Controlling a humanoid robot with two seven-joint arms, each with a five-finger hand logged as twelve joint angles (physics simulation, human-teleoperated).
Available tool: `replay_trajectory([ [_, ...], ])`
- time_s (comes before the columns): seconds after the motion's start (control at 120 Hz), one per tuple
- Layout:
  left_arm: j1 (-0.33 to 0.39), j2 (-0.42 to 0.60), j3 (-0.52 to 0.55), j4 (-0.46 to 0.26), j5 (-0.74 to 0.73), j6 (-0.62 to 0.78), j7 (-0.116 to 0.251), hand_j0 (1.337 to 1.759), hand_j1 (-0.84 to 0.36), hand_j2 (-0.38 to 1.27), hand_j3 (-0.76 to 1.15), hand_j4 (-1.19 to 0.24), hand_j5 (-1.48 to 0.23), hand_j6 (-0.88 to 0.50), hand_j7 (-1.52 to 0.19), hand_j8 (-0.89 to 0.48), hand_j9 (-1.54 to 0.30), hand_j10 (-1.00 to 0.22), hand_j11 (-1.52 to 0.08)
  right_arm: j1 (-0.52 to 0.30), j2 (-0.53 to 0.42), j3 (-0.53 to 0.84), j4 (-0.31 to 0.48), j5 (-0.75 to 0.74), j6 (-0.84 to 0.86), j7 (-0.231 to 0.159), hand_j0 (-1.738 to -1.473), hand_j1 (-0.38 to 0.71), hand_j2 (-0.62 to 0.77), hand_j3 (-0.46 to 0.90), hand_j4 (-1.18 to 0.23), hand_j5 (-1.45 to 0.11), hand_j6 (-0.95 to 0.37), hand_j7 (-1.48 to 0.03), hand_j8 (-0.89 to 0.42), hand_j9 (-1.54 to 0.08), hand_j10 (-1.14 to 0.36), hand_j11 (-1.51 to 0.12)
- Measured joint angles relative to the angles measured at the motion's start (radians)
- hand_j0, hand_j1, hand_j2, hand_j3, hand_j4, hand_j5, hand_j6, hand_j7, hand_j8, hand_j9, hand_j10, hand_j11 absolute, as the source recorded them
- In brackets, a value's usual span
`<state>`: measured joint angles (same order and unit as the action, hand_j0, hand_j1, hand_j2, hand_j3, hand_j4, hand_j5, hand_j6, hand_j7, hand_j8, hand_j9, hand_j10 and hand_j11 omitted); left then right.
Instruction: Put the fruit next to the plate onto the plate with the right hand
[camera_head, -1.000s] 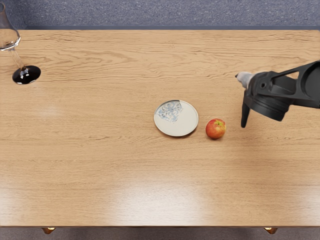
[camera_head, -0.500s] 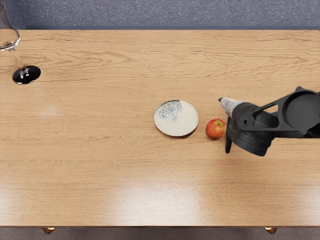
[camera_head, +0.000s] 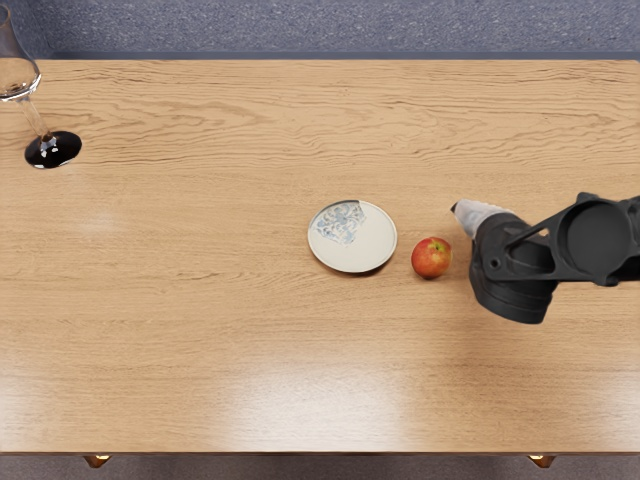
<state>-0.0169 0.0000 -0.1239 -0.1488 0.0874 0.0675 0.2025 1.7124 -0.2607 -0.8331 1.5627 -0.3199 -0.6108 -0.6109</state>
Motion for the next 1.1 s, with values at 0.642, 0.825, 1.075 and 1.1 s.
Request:
replay_trajectory([
  [0.642, 0.002, 0.0, 0.0, 0.0, 0.0, 0.0, 0.0, 1.658, 0.35, 0.0, 0.0, 0.0, 0.0, 0.0, 0.0, 0.0, 0.0, 0.0, 0.0, 0.006, 0.129, -0.019, -0.03, -0.026, 0.0, 0.0, -1.658, -0.17, -0.03, 0.0, -0.15, -0.19, -0.15, -0.19, -0.15, -0.19, -0.15, -0.19],
  [0.825, 0.002, 0.0, 0.0, 0.0, 0.0, 0.0, 0.0, 1.658, 0.35, 0.0, 0.0, 0.0, 0.0, 0.0, 0.0, 0.0, 0.0, 0.0, 0.0, 0.016, 0.163, -0.049, -0.053, -0.028, 0.0, 0.0, -1.658, -0.14, -0.03, 0.0, -0.17, -0.22, -0.17, -0.22, -0.17, -0.22, -0.17, -0.22],
  [1.075, 0.002, 0.0, 0.0, 0.0, 0.0, 0.0, 0.0, 1.658, 0.35, 0.0, 0.0, 0.0, 0.0, 0.0, 0.0, 0.0, 0.0, 0.0, 0.0, 0.018, 0.204, -0.07, -0.065, -0.028, 0.0, 0.0, -1.658, -0.1, -0.04, 0.0, -0.21, -0.28, -0.21, -0.28, -0.21, -0.28, -0.21, -0.28],
  [1.1, 0.002, 0.0, 0.0, 0.0, 0.0, 0.0, 0.0, 1.658, 0.35, 0.0, 0.0, 0.0, 0.0, 0.0, 0.0, 0.0, 0.0, 0.0, 0.0, 0.018, 0.207, -0.071, -0.066, -0.028, 0.0, 0.0, -1.658, -0.08, -0.04, 0.0, -0.22, -0.29, -0.22, -0.29, -0.22, -0.29, -0.22, -0.29],
])
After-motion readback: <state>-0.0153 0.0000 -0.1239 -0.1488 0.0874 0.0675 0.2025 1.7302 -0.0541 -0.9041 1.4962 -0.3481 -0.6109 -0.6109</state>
